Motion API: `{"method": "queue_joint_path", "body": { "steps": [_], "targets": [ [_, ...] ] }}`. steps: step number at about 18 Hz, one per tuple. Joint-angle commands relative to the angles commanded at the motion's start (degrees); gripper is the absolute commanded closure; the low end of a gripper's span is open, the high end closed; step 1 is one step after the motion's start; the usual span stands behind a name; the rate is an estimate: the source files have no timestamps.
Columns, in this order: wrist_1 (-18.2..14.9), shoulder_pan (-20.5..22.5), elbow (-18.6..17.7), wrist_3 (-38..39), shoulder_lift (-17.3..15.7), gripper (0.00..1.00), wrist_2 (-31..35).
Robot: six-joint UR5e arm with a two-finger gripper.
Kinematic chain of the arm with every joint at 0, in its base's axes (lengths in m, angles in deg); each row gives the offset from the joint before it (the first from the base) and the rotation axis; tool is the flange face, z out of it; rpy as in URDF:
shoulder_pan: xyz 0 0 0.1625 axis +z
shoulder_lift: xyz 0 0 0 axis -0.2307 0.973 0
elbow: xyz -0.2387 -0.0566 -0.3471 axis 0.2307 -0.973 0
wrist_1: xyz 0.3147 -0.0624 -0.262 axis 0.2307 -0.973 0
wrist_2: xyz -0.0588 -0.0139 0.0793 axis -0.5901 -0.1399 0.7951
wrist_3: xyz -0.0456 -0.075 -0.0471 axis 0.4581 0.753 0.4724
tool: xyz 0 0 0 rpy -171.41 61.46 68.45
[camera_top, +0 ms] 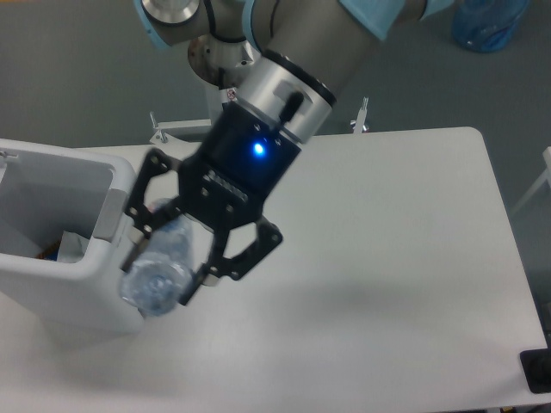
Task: Place the trash in the trash can
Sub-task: 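Carry the bottle over the trash bin opening, then lower the bottle into the bin and open the gripper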
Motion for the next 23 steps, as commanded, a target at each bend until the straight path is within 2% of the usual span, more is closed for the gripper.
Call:
{"method": "queue_joint_path", "body": {
  "steps": [5,8,11,12,13,14,15,17,19,23],
  "targets": [
    [3.1,-5.6,-3.8,-0.7,-0.6,0.82,0.1],
    [5.3,-8.1,-6.8,-0.8,-1.6,0.82,0.4],
    [6.4,-9.9,-10.4,-4.4,-3.0,0.78,0.4],
    [6.3,-10.0,-11.9,-6.4,-3.9,0.73,0.4],
    [6.4,-10.0,-13.9,-8.6,-4.9,0.63,0.4],
    [6.4,-10.1,-15.8,-10.7,-6.1,0.5,0.4],
    [6.4,-10.2,-17.7,-12.5,-7.4,0.31,0.4],
    [6.4,-10.2,-20.4,-14.1,-9.7,0.09,0.4],
    [6.4,-9.9,-21.5,-14.8,-10.5,0.01,0.4],
    [6.3,-9.2,-21.5,-14.7,-10.4,0.0,0.7]
  ]
}}
